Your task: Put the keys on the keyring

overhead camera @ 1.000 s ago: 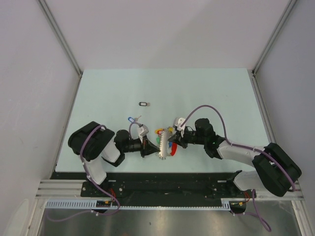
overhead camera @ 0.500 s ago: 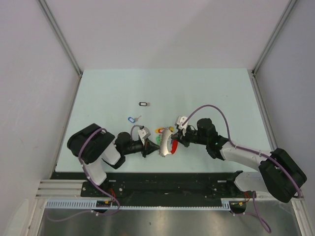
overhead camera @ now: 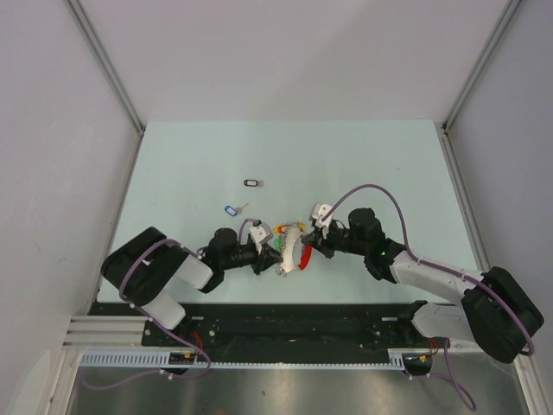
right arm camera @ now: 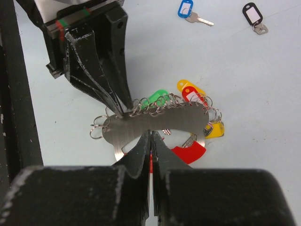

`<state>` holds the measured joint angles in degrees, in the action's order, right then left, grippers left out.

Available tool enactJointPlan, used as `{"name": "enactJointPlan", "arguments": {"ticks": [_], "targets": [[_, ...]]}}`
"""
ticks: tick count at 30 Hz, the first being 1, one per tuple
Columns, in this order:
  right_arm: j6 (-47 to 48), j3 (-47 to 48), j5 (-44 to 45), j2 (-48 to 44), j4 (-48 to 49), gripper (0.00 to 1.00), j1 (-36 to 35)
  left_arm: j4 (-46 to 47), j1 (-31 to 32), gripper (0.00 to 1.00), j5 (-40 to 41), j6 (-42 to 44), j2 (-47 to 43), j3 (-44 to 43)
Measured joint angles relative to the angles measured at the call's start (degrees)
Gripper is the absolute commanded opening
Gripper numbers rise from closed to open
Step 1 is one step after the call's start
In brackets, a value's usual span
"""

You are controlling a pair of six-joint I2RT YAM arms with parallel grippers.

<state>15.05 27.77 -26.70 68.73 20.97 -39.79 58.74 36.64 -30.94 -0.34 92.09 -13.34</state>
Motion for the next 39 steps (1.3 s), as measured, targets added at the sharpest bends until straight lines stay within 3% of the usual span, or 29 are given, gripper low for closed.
{"name": "enactJointPlan", "arguments": {"ticks": [4,11,22,26,33,39], "targets": [[0.0,0.0,0.2,-0.9,-0.5,0.0,0.0,-8.3,0.1,0.41,3.0,0.0,-4.1,-1.2],[0.0,0.0,0.3,-2.2,-0.6,0.0,-0.1,-28.0,1.6,0.52,10.4,0.2,-16.0,-8.9],[-0.5,0.0,1.4,-4.5,-2.0,0.0,-0.5,-57.7,6.4,0.69,18.8,1.4,-15.8,-24.2],[-2.2,0.0,4.9,-5.0,-3.1,0.0,-0.5,-64.1,6.7,0.77,21.2,1.8,-13.8,-29.8],[-10.4,0.0,16.5,-9.7,-9.8,0.0,0.0,-71.9,6.7,1.0,27.0,-0.7,-16.6,-31.8],[-22.7,1.0,25.1,-19.9,-24.6,0.0,0.5,-76.5,3.8,1.0,32.1,-1.7,-28.0,-34.4]]}}
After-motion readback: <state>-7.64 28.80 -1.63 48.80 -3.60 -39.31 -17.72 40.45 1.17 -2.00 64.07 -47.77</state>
